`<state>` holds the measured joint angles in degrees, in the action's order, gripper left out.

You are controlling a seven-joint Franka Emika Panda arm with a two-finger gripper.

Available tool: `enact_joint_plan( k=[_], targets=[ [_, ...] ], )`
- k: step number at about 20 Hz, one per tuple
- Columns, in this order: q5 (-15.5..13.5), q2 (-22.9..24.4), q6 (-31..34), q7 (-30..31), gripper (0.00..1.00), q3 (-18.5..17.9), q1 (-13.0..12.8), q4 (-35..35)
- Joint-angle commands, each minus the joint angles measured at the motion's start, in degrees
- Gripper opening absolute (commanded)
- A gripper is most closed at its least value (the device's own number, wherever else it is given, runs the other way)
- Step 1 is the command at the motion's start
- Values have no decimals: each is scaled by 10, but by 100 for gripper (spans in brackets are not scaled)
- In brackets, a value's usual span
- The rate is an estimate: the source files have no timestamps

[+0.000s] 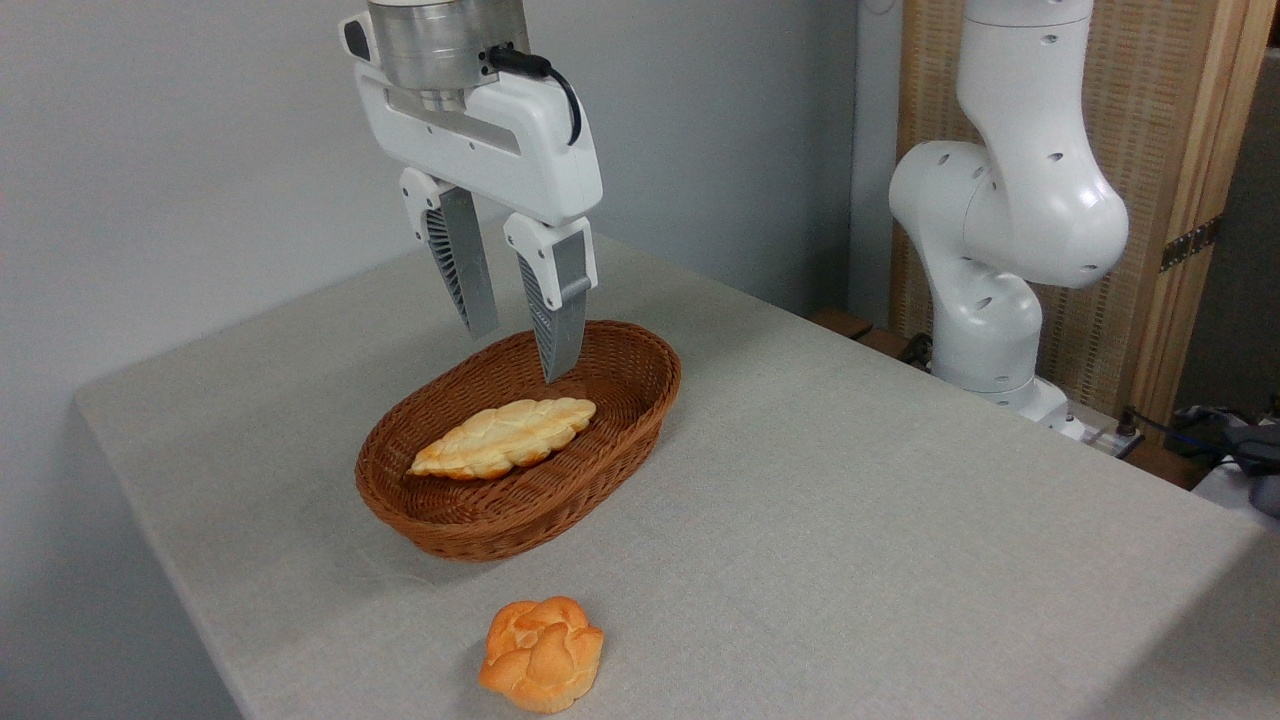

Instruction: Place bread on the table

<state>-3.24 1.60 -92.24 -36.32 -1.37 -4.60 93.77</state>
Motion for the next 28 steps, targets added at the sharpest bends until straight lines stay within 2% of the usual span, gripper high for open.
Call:
enact_joint_plan(
  k=[1,18,24,28],
  targets=[
    [-12,2,20,-1,100,-5,-2,-3],
    [-12,6,19,0,100,3,-10,16],
    [-13,18,-2,4,100,3,-39,58],
    [-17,61,-92,28,100,2,-80,153]
  ],
)
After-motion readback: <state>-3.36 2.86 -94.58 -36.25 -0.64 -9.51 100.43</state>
